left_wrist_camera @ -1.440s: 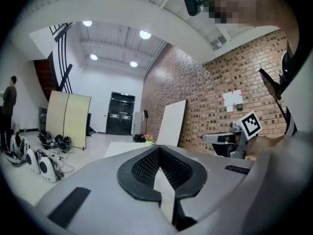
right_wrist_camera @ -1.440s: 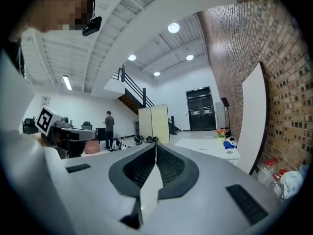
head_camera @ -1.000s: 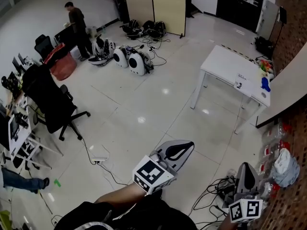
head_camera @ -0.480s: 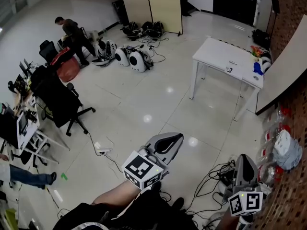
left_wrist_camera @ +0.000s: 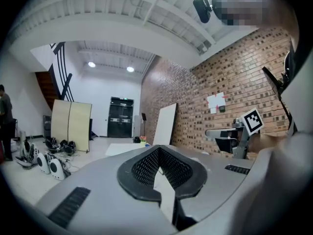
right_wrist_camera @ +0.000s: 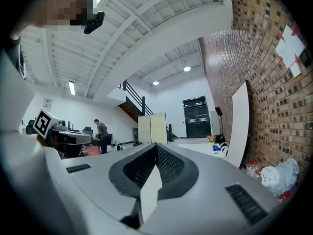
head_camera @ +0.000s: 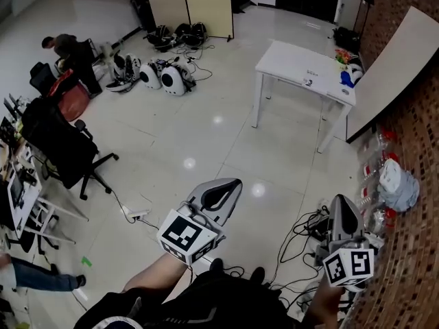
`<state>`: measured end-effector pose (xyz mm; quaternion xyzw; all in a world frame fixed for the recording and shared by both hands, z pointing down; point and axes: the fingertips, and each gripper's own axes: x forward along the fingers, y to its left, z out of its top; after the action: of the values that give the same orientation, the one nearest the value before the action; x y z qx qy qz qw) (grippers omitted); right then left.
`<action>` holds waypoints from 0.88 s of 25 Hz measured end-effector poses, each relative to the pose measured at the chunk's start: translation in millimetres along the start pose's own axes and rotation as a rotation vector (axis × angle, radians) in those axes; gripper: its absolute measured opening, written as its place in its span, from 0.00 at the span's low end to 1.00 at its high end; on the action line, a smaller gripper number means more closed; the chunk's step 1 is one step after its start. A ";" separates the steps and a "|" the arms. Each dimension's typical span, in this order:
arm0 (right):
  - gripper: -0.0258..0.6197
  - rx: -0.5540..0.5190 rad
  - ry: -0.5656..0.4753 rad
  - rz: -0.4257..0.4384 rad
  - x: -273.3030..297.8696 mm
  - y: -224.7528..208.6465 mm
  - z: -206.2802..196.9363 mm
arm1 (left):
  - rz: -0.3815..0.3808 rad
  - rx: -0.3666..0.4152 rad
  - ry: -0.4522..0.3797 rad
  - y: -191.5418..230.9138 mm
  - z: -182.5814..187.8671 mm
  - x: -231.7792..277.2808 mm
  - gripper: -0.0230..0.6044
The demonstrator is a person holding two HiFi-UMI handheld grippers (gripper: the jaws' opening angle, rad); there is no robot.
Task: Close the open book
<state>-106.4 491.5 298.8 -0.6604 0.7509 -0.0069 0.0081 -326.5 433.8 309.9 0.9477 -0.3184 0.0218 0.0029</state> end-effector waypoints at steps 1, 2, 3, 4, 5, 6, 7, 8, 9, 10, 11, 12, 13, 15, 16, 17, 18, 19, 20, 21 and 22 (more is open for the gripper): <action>0.04 0.000 0.004 -0.002 -0.5 6.6 -0.6 | -0.005 0.001 0.001 2.3 -1.4 -4.3 0.04; 0.04 -0.004 0.007 -0.004 -0.9 12.1 -0.7 | -0.013 0.000 0.000 3.2 -2.7 -7.4 0.04; 0.04 -0.009 0.010 -0.008 -1.2 15.8 -0.6 | -0.021 -0.001 -0.002 2.7 -4.0 -9.3 0.04; 0.04 -0.010 0.013 -0.014 -1.9 18.0 -0.6 | -0.030 -0.004 -0.003 1.2 -5.1 -10.3 0.04; 0.04 -0.007 0.014 -0.019 -3.2 19.1 -0.7 | -0.040 -0.009 -0.004 -1.1 -6.1 -10.7 0.04; 0.04 -0.005 0.015 -0.024 -5.1 19.9 -1.0 | -0.052 -0.012 -0.006 -4.1 -6.5 -11.3 0.04; 0.04 -0.008 0.015 -0.029 -7.6 21.2 -1.3 | -0.062 -0.014 -0.008 -7.2 -6.3 -12.4 0.04; 0.04 -0.012 0.016 -0.033 -10.5 22.9 -1.4 | -0.069 -0.016 -0.010 -10.0 -5.7 -13.9 0.04; 0.04 -0.016 0.015 -0.037 -13.7 24.9 -0.9 | -0.074 -0.020 -0.012 -12.1 -5.2 -15.4 0.04; 0.04 -0.020 0.014 -0.037 -16.8 26.7 0.3 | -0.078 -0.024 -0.013 -14.0 -4.5 -16.3 0.04; 0.04 -0.027 0.011 -0.033 -19.6 28.4 2.3 | -0.080 -0.026 -0.014 -15.8 -3.6 -16.3 0.04; 0.04 -0.037 0.006 -0.026 -21.8 29.6 4.6 | -0.081 -0.027 -0.016 -17.7 -2.5 -15.5 0.04; 0.04 -0.045 0.002 -0.021 -23.4 29.8 6.8 | -0.081 -0.025 -0.018 -19.4 -1.6 -14.3 0.04; 0.04 -0.049 -0.005 -0.018 -25.1 27.3 9.6 | -0.082 -0.021 -0.019 -22.5 -1.2 -11.8 0.04; 0.04 -0.047 -0.008 -0.017 -25.6 25.5 10.3 | -0.082 -0.017 -0.018 -23.8 -1.7 -10.8 0.04; 0.04 -0.047 -0.010 -0.018 -26.2 23.6 10.7 | -0.080 -0.016 -0.017 -25.4 -1.9 -10.0 0.04; 0.04 -0.048 -0.012 -0.018 -27.2 21.9 11.0 | -0.078 -0.017 -0.016 -27.5 -1.4 -9.2 0.04; 0.04 -0.051 -0.012 -0.018 -28.3 20.3 11.3 | -0.077 -0.017 -0.016 -29.8 -0.4 -8.4 0.04; 0.04 -0.052 -0.011 -0.015 -29.6 18.9 11.5 | -0.076 -0.016 -0.016 -32.1 0.5 -7.5 0.04; 0.04 -0.051 -0.011 -0.012 -30.8 17.5 11.8 | -0.075 -0.014 -0.015 -34.2 1.1 -6.1 0.04; 0.04 -0.048 -0.012 -0.007 -31.9 16.1 12.5 | -0.074 -0.013 -0.013 -35.9 1.3 -4.5 0.04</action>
<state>-118.1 525.1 286.1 -0.6629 0.7485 0.0152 -0.0034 -308.3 465.1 308.7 0.9589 -0.2834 0.0137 0.0077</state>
